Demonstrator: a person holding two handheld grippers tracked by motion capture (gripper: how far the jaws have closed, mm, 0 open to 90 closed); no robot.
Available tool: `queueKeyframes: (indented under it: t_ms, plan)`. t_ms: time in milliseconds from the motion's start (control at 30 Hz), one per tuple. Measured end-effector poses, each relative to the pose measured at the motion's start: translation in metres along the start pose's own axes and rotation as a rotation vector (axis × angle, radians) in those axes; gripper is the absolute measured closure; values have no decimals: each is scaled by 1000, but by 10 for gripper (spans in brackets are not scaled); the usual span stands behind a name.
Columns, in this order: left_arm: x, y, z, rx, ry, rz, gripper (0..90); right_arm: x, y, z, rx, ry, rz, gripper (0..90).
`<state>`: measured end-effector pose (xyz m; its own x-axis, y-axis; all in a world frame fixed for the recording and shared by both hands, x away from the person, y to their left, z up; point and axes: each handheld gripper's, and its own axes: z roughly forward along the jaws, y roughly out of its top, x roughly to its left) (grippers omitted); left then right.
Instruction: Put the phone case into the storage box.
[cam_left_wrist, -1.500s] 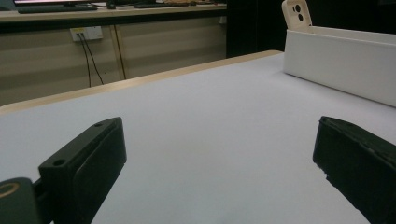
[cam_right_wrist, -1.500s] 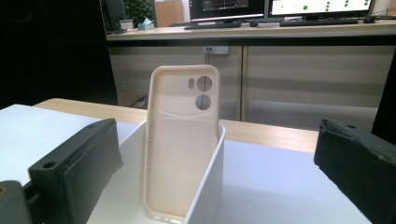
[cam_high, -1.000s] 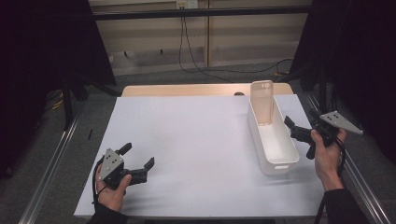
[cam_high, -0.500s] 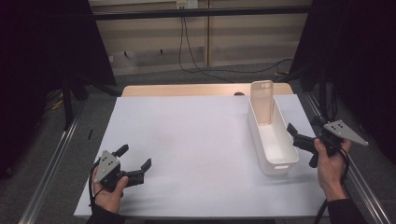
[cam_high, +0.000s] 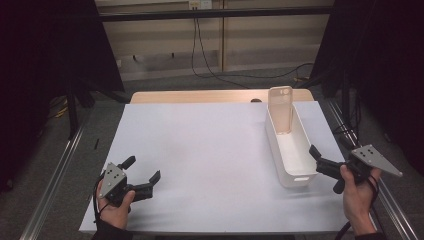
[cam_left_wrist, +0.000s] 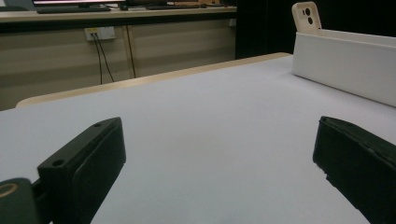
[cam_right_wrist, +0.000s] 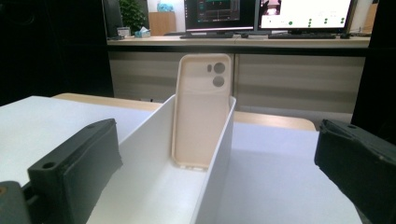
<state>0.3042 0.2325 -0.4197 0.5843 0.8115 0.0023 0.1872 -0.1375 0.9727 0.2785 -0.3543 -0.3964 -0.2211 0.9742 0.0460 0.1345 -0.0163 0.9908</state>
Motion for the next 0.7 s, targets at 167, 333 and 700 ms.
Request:
queueKeyframes:
  t_ms: [167,333,700]
  plan:
    - [-1,-1,0,5,-5,-2,22,3,-10,-13,18,1,6,0]
    - [-1,-2,0,7,-5,9,21,6,-16,-27,15,-1,10,0]
    - [-2,-4,-6,14,8,2,21,19,-25,-47,2,3,-3,0]
